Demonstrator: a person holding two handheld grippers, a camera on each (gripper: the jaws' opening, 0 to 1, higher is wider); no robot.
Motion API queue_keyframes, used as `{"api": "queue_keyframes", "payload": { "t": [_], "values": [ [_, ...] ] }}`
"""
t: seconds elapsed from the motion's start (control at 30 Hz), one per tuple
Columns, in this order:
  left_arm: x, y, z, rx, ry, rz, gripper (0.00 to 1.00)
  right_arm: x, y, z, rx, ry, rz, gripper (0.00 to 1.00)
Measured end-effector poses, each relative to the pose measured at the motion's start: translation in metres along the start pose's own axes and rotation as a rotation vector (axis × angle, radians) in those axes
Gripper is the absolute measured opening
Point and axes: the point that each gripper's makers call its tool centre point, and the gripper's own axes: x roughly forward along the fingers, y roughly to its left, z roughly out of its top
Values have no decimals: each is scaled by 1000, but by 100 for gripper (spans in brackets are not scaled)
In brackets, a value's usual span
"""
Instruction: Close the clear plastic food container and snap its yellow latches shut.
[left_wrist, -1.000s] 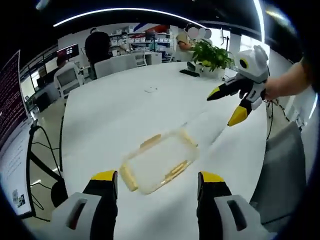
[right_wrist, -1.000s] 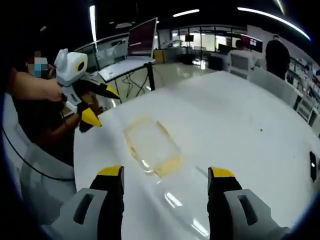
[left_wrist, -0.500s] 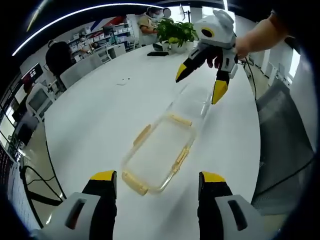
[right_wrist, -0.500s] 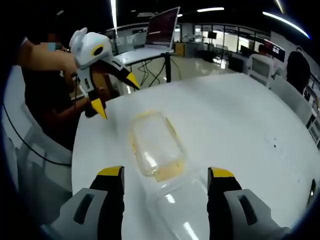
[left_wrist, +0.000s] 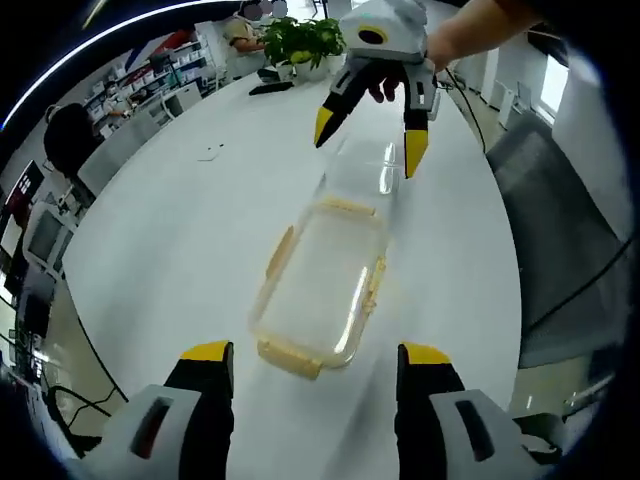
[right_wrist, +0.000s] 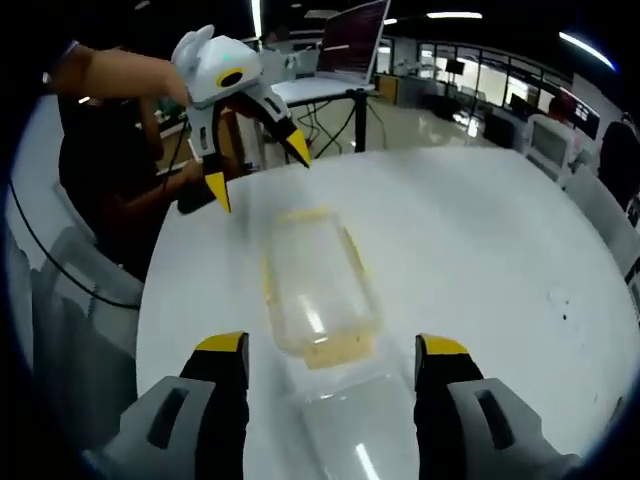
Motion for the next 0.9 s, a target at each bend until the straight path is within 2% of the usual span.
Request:
{"api": "queue_keyframes", "payload": {
  "t": [0.13,0.33,0.53,0.7,0.9],
  "values": [
    [8,3,-9,93,42,-34,58,6,0,-3,-16,32,17,64],
    [16,6,-13,77,39,-74,59,11,-2,-5,-40,64,36,64],
    [25,9,-19,143,37,-120,55,15,-1,-9,-70,99,54,63],
    [31,17,-27,144,35,-142,53,24,-1,-6,-101,116,75,61],
    [39,25,-37,134,29,-159,51,40,-5,-18,-136,166,107,61]
  ]
}}
